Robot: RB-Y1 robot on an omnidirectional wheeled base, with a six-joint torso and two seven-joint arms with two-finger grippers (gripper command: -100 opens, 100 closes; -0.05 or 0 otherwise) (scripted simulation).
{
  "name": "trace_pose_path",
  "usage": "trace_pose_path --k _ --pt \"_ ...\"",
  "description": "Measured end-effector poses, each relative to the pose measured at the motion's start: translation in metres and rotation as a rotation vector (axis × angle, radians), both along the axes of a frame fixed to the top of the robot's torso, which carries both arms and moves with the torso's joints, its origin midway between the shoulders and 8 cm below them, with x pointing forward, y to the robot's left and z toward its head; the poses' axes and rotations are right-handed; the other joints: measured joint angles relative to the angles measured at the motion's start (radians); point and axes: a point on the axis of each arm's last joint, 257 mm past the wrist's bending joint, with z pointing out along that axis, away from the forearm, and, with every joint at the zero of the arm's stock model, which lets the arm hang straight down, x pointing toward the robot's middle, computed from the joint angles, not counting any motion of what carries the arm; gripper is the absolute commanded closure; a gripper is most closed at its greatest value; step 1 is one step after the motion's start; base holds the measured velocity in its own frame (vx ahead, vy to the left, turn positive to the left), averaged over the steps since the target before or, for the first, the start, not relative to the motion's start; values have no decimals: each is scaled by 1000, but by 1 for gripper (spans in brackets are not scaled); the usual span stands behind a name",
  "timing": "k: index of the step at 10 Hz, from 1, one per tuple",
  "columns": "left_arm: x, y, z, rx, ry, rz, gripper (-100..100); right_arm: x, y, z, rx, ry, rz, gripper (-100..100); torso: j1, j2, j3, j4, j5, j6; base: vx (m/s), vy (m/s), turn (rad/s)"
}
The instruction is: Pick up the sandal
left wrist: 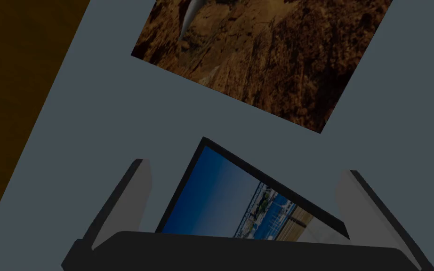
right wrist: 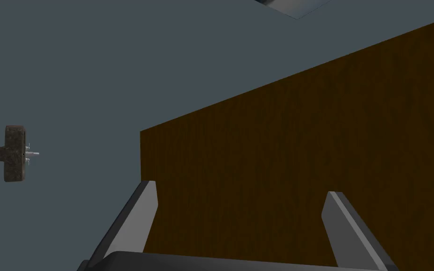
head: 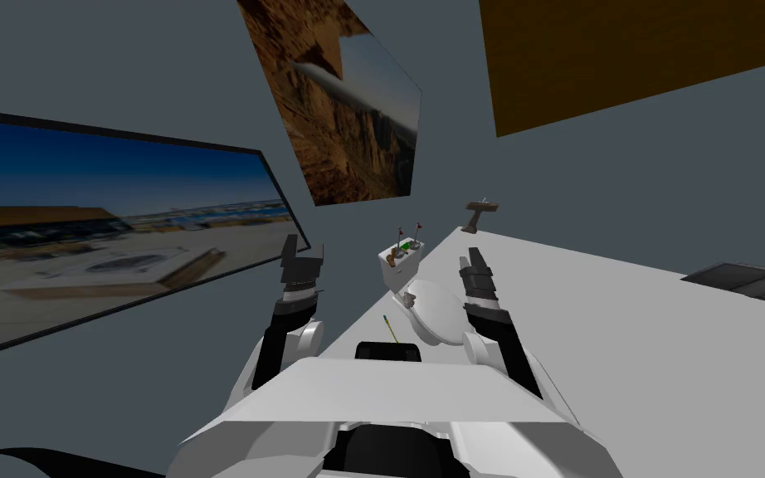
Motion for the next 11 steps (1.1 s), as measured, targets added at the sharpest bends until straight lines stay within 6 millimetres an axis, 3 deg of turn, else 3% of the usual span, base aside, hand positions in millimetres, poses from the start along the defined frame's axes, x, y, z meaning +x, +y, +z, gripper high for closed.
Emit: trace_pose_path --k 3,6,11 --pt "0 0 0 0 0 0 0 15 4 -12 -91 51 8 -100 -2 6 3 1 0 0 -94 -17 90" --pt "0 0 0 0 0 0 0 37 6 -37 -200 134 -2 -100 0 6 3 1 0 0 -88 6 115" --pt "0 0 0 0 0 0 0 82 -2 -98 -409 327 -49 -100 1 4 3 1 0 0 -87 23 130"
